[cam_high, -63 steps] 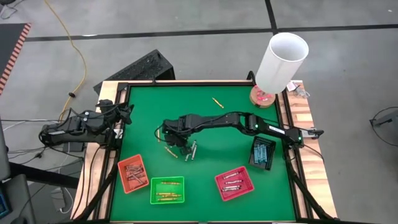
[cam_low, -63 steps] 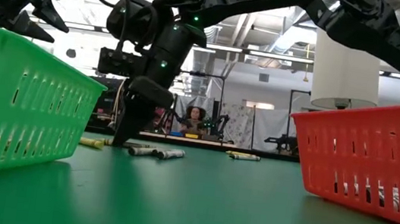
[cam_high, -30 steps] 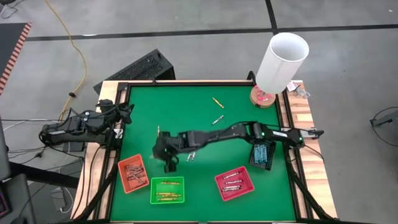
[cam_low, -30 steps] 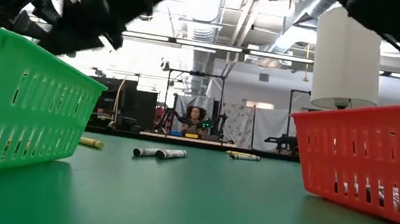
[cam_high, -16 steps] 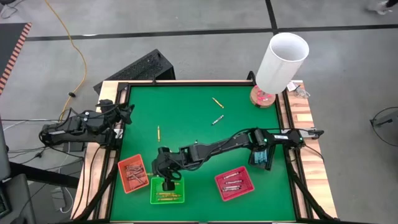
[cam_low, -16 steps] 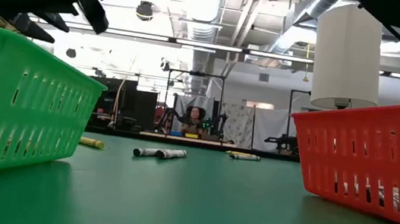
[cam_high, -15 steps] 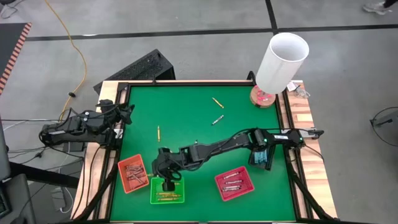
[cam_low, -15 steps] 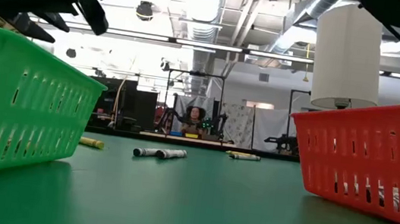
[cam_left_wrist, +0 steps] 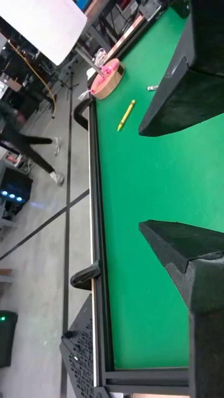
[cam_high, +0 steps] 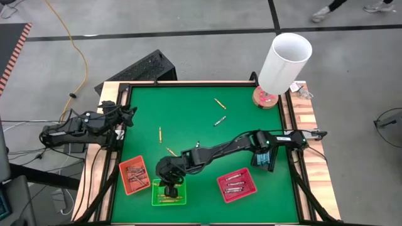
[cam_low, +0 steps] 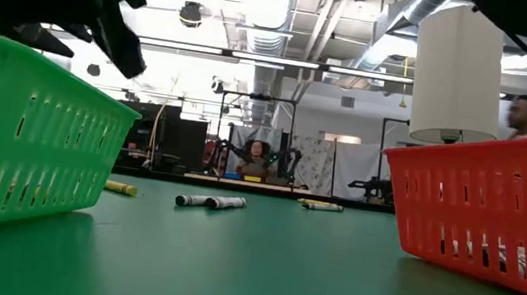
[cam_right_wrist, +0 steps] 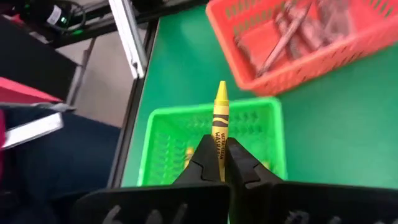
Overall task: Sort crayons
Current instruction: Put the yellow crayon into the green bin
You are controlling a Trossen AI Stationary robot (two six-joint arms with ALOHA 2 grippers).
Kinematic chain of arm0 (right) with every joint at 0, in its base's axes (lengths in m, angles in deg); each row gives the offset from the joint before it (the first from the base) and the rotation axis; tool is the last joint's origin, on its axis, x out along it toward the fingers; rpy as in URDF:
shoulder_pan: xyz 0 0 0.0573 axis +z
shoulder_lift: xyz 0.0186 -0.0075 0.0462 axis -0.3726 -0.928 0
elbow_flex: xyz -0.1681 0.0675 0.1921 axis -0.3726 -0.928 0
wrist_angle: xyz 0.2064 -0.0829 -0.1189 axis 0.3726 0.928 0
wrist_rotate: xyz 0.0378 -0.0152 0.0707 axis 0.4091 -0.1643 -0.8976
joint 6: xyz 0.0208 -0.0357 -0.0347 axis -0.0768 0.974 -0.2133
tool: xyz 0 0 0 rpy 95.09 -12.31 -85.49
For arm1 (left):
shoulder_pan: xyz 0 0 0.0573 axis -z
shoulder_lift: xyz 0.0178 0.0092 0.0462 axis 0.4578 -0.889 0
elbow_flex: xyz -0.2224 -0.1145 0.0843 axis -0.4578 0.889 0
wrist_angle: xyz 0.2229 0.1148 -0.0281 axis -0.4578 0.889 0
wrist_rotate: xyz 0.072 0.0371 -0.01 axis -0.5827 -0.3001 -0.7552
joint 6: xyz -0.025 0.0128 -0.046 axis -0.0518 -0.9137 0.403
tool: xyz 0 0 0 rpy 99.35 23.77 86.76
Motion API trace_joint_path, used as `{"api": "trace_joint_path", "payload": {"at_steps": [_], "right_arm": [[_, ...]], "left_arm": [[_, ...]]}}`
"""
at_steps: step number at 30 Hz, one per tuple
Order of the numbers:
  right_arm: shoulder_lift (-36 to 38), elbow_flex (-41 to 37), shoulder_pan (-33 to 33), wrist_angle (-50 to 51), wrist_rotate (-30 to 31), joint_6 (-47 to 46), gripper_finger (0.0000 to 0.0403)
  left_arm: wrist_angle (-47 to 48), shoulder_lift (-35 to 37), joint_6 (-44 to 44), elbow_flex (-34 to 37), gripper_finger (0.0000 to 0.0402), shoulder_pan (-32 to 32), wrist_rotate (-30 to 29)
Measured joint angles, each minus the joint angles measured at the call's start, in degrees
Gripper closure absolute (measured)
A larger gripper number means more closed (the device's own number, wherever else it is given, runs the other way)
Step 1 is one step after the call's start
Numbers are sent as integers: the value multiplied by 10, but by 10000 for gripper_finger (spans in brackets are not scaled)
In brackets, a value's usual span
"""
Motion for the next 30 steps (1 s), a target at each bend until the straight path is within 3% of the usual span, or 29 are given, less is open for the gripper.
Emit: {"api": "trace_joint_path", "payload": {"at_steps": [20, 30], "right_arm": [[-21, 0, -5, 32, -33, -34, 402], [-21, 0, -8, 31, -35, -26, 352]], "left_arm": [[14, 0, 17, 0, 178, 0, 2], [14, 0, 17, 0, 178, 0, 2]]}}
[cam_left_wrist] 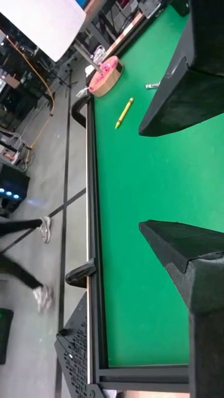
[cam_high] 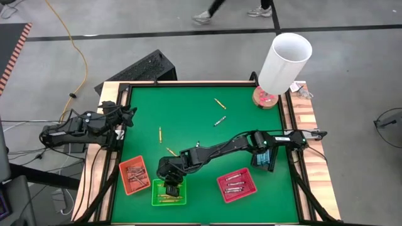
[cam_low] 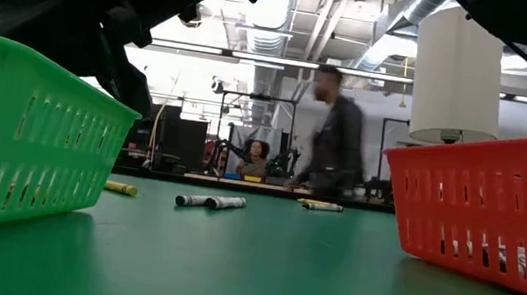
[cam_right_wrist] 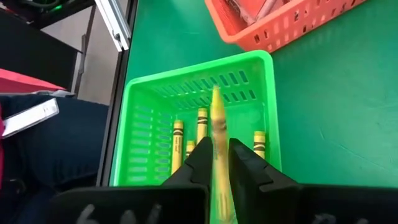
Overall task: Sort crayons
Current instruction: Put the yellow crayon into the green bin
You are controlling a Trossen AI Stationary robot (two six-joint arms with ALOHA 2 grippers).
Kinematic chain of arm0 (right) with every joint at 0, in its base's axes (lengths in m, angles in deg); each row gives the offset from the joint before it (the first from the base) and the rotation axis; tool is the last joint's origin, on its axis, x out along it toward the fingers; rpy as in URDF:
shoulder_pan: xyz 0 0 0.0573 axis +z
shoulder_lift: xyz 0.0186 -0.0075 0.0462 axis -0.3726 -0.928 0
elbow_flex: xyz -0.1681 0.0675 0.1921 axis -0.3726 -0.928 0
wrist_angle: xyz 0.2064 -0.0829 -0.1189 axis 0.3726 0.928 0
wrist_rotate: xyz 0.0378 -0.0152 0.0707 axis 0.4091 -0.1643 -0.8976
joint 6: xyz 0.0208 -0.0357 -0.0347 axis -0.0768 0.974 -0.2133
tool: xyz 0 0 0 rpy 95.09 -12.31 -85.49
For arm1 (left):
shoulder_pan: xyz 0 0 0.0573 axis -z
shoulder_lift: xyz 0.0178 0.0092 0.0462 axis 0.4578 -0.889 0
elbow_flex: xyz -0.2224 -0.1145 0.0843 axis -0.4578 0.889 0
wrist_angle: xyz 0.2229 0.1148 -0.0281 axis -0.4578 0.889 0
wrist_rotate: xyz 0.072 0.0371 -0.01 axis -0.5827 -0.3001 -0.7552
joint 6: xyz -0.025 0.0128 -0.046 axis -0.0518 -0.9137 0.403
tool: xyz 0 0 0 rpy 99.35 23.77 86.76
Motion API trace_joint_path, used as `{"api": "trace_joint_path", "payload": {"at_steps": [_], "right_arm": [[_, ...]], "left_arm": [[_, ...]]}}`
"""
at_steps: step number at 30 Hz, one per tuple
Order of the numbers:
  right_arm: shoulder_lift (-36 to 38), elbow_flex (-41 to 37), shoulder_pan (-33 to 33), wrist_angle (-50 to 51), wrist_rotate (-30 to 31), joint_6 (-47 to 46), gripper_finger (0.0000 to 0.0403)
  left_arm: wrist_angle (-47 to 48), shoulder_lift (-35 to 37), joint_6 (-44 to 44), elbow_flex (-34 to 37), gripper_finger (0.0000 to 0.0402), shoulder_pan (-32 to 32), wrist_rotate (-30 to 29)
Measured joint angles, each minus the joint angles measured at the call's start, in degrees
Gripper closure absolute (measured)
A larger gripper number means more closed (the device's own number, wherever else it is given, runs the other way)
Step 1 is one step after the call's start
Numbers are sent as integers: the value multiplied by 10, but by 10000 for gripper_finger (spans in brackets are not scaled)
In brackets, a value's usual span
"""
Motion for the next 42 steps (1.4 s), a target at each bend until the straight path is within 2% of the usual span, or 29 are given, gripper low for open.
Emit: {"api": "trace_joint_path", "payload": {"at_steps": [18, 29, 32, 35, 42], "right_arm": [[1, 0, -9, -34, 3, 33, 347], [61, 1, -62, 2, 5, 79, 346], [78, 1, -73, 46, 40, 91, 346], [80, 2, -84, 91, 103, 100, 346], [57, 0, -90, 174, 217, 103, 346]], "left_arm": [[0, 0, 0, 0, 178, 0, 0], [0, 0, -1, 0, 178, 0, 0], [0, 0, -3, 0, 178, 0, 0], [0, 0, -4, 0, 178, 0, 0], [0, 0, -7, 0, 178, 0, -4]]}}
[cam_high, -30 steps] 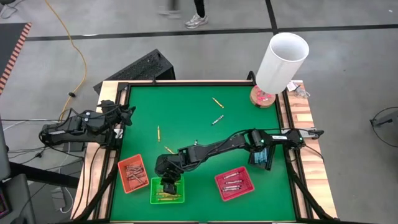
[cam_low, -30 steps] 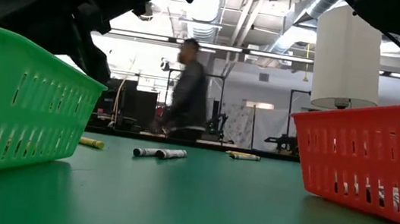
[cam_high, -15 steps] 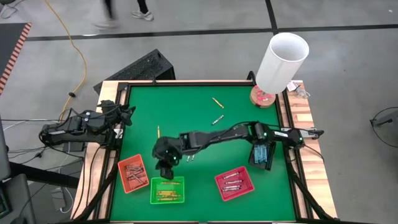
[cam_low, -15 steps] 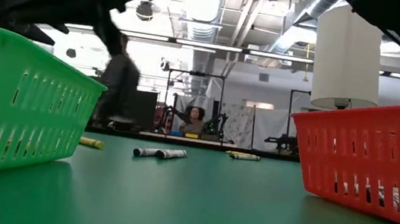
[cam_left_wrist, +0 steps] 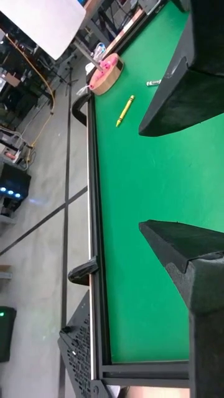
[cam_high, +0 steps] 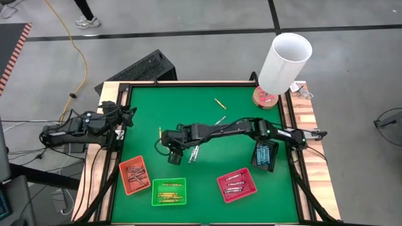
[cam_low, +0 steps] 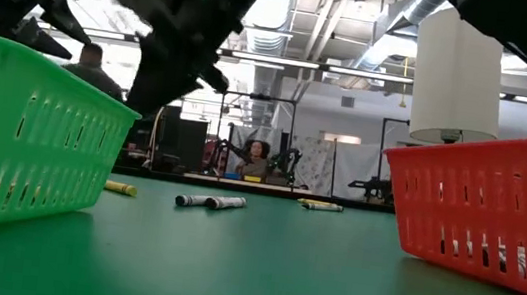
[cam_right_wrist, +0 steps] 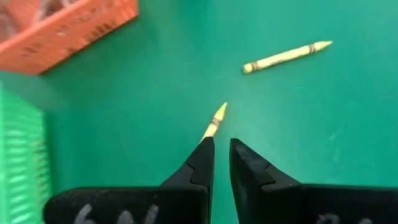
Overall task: Sort crayons
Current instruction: Put the yellow crayon into the green bin
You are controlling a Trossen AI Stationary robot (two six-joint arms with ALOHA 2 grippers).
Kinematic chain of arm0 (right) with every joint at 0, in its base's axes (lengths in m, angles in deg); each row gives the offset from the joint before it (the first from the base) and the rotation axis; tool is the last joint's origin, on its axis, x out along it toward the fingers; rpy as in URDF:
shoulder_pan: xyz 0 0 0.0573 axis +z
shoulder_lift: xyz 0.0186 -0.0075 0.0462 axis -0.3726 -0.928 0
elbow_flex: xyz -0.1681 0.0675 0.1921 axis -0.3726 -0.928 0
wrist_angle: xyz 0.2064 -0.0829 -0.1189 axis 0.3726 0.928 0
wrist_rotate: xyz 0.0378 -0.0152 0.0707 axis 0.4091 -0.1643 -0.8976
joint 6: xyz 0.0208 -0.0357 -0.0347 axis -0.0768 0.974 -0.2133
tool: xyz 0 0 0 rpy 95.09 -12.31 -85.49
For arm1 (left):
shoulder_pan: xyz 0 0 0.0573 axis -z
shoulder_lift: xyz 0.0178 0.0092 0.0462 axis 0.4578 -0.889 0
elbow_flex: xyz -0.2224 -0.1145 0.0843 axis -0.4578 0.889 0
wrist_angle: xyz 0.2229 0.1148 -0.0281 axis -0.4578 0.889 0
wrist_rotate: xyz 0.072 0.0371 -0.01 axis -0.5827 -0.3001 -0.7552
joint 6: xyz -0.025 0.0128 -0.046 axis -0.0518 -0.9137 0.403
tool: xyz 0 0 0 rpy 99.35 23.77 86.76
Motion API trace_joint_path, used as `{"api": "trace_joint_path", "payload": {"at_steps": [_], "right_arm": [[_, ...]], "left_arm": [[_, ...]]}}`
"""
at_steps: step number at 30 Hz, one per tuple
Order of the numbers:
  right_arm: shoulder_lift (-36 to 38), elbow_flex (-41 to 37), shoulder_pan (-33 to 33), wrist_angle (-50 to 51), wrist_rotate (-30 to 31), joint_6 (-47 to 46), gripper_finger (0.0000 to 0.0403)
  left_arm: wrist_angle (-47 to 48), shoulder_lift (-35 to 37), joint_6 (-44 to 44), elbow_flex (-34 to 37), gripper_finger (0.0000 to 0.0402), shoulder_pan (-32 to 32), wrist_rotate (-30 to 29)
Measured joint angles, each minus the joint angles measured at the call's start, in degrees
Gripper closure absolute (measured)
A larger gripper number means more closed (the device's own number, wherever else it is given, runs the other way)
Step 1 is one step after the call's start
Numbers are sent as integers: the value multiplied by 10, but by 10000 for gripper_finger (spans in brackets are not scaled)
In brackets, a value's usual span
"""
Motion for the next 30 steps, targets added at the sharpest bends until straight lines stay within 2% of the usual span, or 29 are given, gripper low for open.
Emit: {"api": "trace_joint_path", "payload": {"at_steps": [12, 21, 30], "right_arm": [[-55, -1, 0, -15, 11, 2, 346], [-68, 0, 3, -31, 6, 12, 344], [-67, 0, 6, -43, 6, 13, 291]], "left_arm": [[-1, 0, -1, 0, 178, 0, -5], [-1, 0, -1, 0, 178, 0, -4], [-1, 0, -1, 0, 178, 0, -5]]}}
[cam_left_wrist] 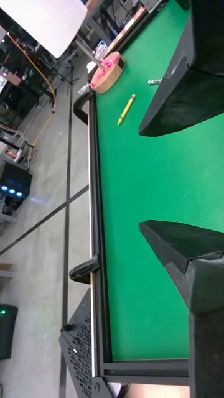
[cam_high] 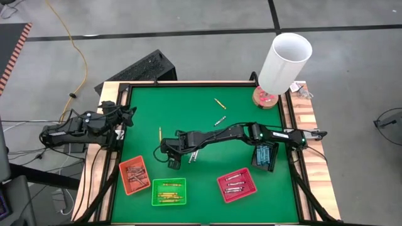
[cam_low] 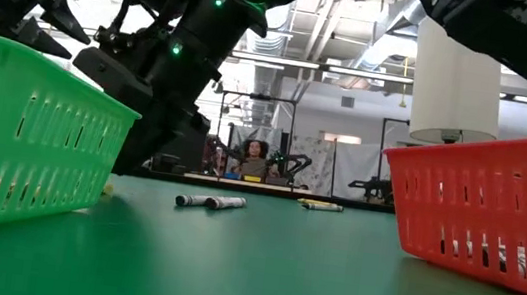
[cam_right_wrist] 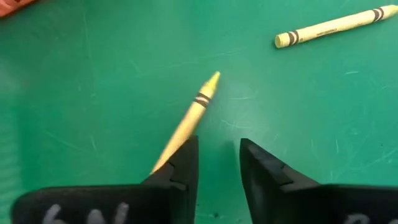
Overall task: Sort crayons
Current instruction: Put the yellow crayon into the green bin
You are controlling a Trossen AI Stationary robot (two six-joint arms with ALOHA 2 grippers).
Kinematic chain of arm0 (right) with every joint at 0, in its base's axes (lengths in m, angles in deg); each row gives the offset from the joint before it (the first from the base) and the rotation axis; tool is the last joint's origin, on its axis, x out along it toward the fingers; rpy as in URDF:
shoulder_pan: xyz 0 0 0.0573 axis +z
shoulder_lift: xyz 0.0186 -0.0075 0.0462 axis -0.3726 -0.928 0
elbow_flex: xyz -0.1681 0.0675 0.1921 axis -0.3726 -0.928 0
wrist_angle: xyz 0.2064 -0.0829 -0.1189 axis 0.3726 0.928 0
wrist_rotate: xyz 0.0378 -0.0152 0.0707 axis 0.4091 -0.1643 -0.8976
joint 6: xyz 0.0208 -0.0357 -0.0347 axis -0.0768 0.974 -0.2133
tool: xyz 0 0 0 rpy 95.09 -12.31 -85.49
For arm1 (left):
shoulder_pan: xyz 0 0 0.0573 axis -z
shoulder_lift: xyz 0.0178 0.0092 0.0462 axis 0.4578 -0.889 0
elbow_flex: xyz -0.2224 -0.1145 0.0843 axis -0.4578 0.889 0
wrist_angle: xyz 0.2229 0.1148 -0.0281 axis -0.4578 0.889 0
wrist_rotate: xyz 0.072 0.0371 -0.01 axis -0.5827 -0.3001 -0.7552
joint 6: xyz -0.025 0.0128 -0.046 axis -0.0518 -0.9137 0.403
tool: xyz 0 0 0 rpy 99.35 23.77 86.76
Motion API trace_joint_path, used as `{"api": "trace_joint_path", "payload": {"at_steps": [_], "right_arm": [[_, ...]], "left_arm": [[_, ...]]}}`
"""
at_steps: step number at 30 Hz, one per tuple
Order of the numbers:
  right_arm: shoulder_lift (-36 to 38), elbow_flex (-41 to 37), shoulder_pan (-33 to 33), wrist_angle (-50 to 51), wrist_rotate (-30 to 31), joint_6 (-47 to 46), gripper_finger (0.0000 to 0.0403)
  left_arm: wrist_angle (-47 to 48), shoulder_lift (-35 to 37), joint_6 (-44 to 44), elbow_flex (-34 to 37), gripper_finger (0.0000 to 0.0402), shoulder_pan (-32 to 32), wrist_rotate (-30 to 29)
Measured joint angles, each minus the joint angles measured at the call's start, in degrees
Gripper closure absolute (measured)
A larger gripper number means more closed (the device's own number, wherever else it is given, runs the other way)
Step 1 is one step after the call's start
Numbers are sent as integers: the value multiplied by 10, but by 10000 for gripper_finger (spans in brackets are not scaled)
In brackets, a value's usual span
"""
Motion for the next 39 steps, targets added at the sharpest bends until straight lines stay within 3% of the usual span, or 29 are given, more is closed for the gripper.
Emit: {"api": "trace_joint_path", "payload": {"at_steps": [9, 17, 31, 39], "right_arm": [[0, 0, 9, -35, -10, -4, 247], [-19, 1, 39, -88, -16, 32, 250], [-30, 4, 24, -65, -45, 0, 251], [-29, 12, 21, -19, -41, -2, 290]], "left_arm": [[0, 0, 0, 0, 178, 0, 0], [0, 0, 0, 0, 178, 0, 0], [0, 0, 2, 0, 178, 0, 0], [0, 0, 1, 0, 178, 0, 0]]}}
